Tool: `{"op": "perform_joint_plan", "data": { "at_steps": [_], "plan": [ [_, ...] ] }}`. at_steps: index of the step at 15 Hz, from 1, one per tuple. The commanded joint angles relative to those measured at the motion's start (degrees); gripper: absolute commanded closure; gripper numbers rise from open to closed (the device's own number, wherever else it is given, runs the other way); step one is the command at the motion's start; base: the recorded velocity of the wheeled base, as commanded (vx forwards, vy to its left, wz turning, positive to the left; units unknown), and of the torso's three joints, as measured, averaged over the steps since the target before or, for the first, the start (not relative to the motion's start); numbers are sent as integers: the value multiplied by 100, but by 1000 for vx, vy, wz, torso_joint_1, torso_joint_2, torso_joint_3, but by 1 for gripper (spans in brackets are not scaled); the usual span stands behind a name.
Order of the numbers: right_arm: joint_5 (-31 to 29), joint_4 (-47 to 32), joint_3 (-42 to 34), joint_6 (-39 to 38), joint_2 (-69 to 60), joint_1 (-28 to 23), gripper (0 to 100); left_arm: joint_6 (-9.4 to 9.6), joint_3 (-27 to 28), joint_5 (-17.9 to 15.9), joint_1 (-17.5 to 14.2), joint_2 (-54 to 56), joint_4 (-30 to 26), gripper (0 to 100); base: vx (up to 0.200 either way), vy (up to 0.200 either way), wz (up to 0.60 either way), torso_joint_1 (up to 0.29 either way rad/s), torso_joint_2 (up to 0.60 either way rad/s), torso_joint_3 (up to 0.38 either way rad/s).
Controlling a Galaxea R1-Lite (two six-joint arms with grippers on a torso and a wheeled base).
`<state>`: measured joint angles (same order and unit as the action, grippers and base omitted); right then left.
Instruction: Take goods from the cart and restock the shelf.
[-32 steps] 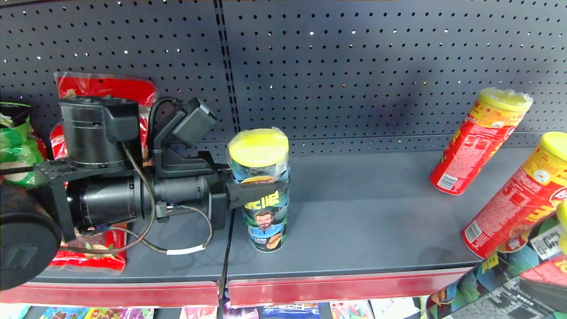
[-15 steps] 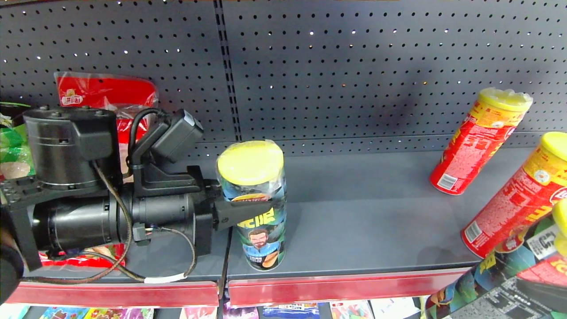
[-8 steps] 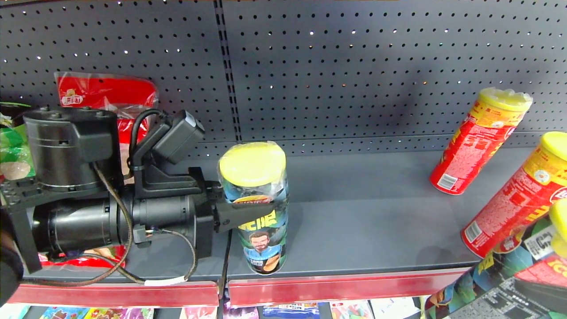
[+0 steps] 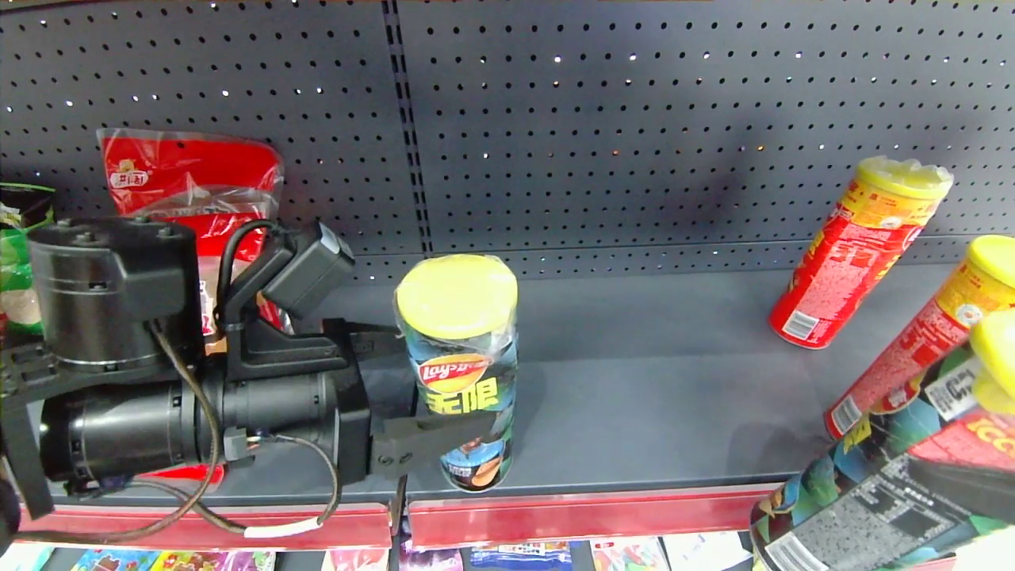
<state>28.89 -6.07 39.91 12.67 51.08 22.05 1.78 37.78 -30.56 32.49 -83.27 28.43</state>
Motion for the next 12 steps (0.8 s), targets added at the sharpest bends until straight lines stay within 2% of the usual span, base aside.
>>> {"op": "perform_joint_plan", "data": {
  "at_steps": [1,4,8,12],
  "plan": [
    [-6,1,271,8,333,10,100,7,-297,33,-14,294,5,0,0,0,0,0,0,0],
    [-42,-8,825,52,798,212,100,15,-834,33,-208,725,5,0,0,0,0,0,0,0],
    [-639,1,1396,34,1317,888,100,15,-1176,33,-340,1059,-4,0,0,0,0,0,0,0],
    [-701,9,1783,52,1800,968,100,15,-1396,33,-471,1270,-4,0,0,0,0,0,0,0]
  ]
}}
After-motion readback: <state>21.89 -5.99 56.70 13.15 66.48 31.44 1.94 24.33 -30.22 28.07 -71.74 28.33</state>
